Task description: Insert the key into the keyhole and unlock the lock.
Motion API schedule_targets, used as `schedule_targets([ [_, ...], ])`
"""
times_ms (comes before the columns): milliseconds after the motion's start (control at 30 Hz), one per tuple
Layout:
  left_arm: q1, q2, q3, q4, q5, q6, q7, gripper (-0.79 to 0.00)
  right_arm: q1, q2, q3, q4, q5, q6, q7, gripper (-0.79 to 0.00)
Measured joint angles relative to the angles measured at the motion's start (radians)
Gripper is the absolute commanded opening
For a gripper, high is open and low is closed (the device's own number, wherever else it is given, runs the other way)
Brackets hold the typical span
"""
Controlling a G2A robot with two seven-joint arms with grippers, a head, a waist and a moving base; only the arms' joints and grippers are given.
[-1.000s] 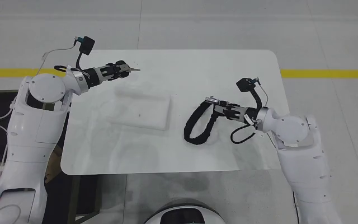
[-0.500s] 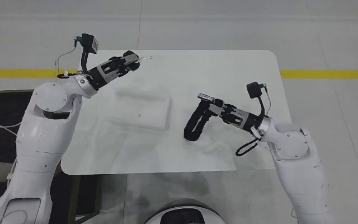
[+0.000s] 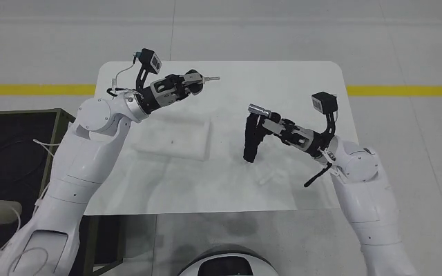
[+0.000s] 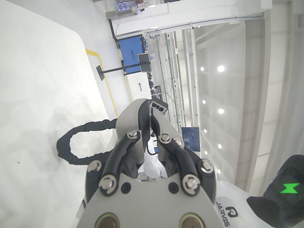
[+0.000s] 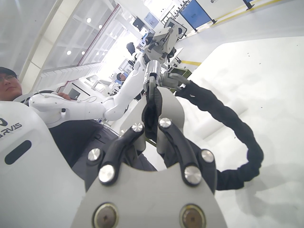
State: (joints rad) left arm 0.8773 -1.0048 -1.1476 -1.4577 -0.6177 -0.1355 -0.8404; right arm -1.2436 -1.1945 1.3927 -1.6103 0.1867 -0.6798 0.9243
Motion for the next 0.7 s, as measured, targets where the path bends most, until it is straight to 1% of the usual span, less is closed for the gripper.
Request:
schedule_targets([
  [67,0.012,0.001,-0.004,-0.014,0.010,-0.008,0.001,-0.785,-0.014,0.001,0.004,-0.015,-0.005,0.000,-0.009,-0.785],
  [133,0.060,0.003,-0.028,-0.073,0.018,-0.011,-0.020,-0.785,-0.069,0.006,0.019,-0.070,-0.006,0.014,-0.017,-0.785],
  [167,0.072,0.004,-0.043,-0.089,0.001,-0.010,-0.036,-0.785,-0.084,0.009,0.028,-0.089,-0.006,0.022,-0.011,-0.785],
  [233,0.078,0.004,-0.061,-0.100,-0.017,-0.020,-0.082,-0.785,-0.095,0.015,0.038,-0.112,0.017,0.047,0.026,-0.785],
  [300,0.077,0.003,-0.056,-0.102,0.017,-0.038,-0.154,-0.785,-0.089,0.021,0.044,-0.117,0.068,0.071,0.084,-0.785],
  [400,0.079,-0.003,-0.040,-0.106,0.038,-0.063,-0.224,-0.785,-0.079,0.028,0.051,-0.107,0.105,0.097,0.134,-0.785],
  [467,0.078,-0.007,-0.034,-0.106,0.050,-0.069,-0.237,-0.785,-0.073,0.029,0.048,-0.102,0.110,0.104,0.142,-0.785],
  [567,0.076,-0.016,-0.022,-0.106,0.062,-0.066,-0.228,-0.785,-0.061,0.032,0.035,-0.099,0.094,0.109,0.157,-0.785],
  [700,0.078,-0.028,-0.012,-0.112,0.078,-0.065,-0.221,-0.785,-0.055,0.034,0.020,-0.097,0.051,0.118,0.137,-0.785],
])
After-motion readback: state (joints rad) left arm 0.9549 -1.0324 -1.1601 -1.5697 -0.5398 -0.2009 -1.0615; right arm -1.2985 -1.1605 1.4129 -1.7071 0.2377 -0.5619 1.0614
